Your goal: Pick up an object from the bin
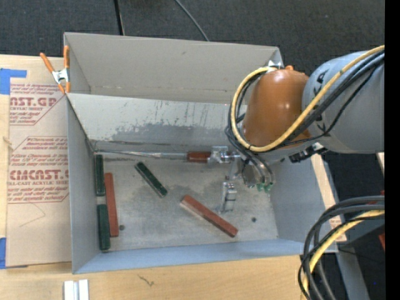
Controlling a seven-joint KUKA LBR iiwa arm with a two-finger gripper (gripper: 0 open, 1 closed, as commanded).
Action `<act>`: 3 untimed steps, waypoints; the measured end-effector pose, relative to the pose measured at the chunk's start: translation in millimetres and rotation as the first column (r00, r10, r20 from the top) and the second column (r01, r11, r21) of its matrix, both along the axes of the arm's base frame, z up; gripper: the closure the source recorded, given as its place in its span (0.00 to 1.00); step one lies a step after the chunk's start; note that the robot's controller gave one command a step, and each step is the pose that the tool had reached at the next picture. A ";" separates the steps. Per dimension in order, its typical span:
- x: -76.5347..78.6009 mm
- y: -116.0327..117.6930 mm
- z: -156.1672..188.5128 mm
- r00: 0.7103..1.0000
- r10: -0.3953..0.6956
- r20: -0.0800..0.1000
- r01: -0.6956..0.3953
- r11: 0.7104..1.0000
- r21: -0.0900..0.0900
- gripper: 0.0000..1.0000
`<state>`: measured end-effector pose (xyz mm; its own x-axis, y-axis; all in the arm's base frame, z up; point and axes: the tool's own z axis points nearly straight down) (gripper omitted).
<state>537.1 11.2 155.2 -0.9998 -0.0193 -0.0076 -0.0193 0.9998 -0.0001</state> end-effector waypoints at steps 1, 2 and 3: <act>-2.5 26.0 -47.5 0.994 -0.107 -0.006 0.107 0.994 0.001 0.00; -4.2 -8.1 -72.9 0.986 -0.165 -0.009 0.165 0.986 0.003 0.00; -0.7 96.2 -85.3 0.994 -0.112 -0.007 0.112 0.994 0.002 1.00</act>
Offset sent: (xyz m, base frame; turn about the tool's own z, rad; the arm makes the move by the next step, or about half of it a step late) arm -0.0048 -0.0464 -0.0852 0.1969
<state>536.5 107.4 69.9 -0.9957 0.0929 -0.0010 0.0929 0.9957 0.0017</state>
